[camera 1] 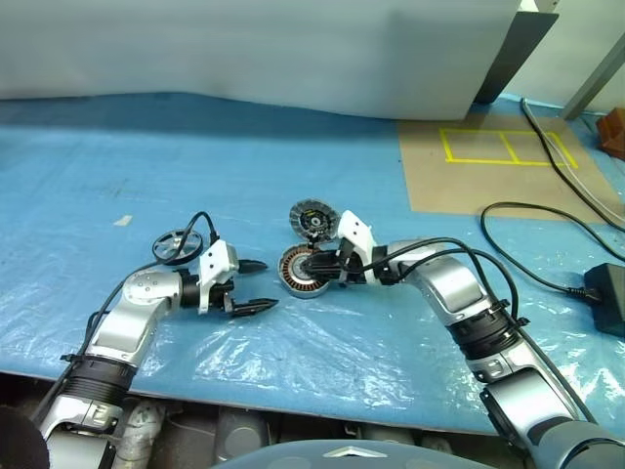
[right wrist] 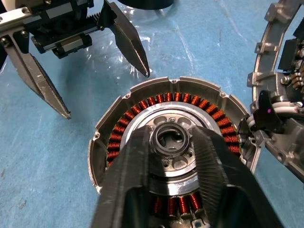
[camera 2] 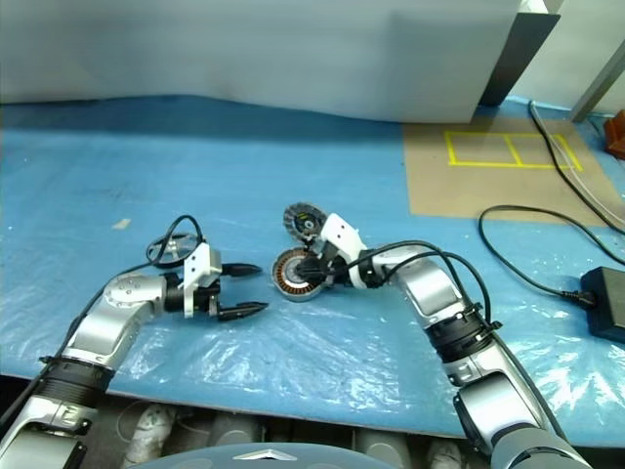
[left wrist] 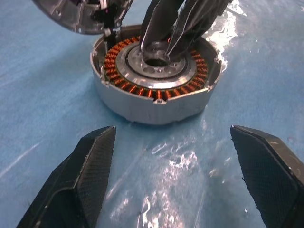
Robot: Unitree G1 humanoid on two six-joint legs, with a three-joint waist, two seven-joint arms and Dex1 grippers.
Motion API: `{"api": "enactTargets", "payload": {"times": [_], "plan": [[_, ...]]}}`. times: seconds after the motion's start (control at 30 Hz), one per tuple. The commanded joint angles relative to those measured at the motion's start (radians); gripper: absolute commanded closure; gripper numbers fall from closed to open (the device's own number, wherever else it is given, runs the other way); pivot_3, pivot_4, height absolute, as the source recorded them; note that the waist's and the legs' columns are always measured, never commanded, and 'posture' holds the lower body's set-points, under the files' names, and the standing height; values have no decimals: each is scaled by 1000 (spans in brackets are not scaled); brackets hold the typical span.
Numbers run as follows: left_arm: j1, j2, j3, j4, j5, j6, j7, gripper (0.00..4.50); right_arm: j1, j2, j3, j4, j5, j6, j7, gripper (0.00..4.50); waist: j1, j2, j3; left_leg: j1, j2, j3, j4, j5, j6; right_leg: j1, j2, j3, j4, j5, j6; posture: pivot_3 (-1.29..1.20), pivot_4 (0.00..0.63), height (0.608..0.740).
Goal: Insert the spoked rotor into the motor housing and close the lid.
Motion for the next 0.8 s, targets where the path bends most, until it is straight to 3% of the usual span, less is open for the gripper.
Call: {"api": "enactTargets", "payload": {"times": [0.03,0.37,0.47,0.63,0.8], "plan": [[-25,2,-1,-98,-26,79,29,454,0,-4,3,-10,-8,9,-3,2044,0,0,0,0,0,0,0,0,0,0,0,0,0,0,0,0,150,740],[-55,15,-1,-234,-60,243,74,454,33,-60,-127,-187,141,132,27,2044,0,0,0,-1,0,0,0,0,0,0,0,0,0,0,0,0,150,740],[-58,15,-4,-269,-66,280,87,454,40,-45,-146,-213,174,154,13,2672,-2,0,0,0,0,0,0,0,0,0,0,0,0,0,0,0,150,740],[-75,12,-11,-313,-78,336,109,454,34,14,-145,-167,179,148,-34,4424,0,0,0,0,0,0,0,0,0,0,0,0,0,0,0,0,150,740],[-62,22,-7,-336,-85,349,114,454,22,32,-106,-119,137,140,-64,4470,-1,0,0,0,0,0,1,0,0,0,0,0,0,0,0,0,150,740]]}}
